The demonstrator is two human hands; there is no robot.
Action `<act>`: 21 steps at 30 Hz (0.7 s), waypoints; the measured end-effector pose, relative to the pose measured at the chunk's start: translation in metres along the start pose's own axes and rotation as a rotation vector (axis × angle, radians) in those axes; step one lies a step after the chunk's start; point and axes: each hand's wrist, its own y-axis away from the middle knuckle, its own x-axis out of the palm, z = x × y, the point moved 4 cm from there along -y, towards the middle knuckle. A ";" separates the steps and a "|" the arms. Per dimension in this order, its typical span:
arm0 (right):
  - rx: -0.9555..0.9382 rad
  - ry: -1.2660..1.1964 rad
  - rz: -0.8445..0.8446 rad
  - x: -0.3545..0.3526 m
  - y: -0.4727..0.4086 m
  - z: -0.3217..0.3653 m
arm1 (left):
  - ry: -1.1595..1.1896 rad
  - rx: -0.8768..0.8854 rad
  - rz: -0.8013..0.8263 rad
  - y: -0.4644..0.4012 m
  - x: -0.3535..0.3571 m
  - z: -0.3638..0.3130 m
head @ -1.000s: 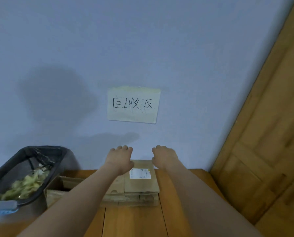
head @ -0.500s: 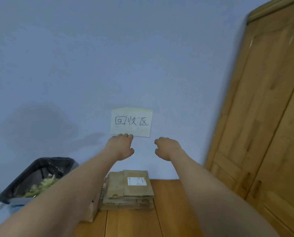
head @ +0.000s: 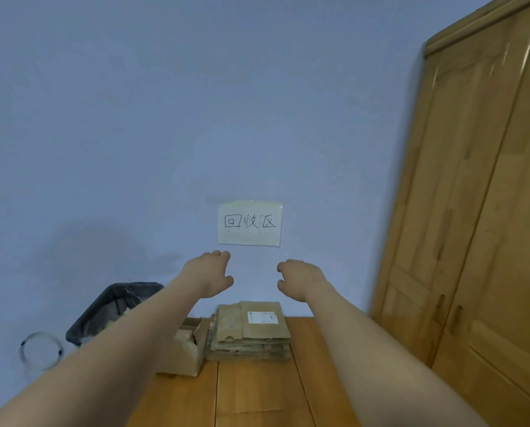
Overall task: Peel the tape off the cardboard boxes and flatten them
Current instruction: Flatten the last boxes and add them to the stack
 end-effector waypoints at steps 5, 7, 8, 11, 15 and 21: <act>-0.016 -0.002 0.000 -0.001 0.009 0.020 | -0.036 -0.024 0.025 0.023 -0.004 0.024; -0.010 -0.003 -0.010 -0.007 0.005 0.027 | -0.064 -0.020 0.018 0.024 -0.007 0.035; -0.008 -0.006 -0.018 -0.010 0.001 0.031 | -0.078 -0.017 0.012 0.023 -0.010 0.041; 0.001 -0.005 -0.025 -0.017 -0.014 0.045 | -0.107 -0.004 0.012 0.018 -0.016 0.061; 0.008 -0.013 -0.018 -0.017 -0.046 0.076 | -0.125 0.016 0.019 0.007 -0.016 0.100; -0.029 -0.031 0.017 -0.003 -0.099 0.136 | -0.025 -0.025 0.059 -0.018 0.004 0.179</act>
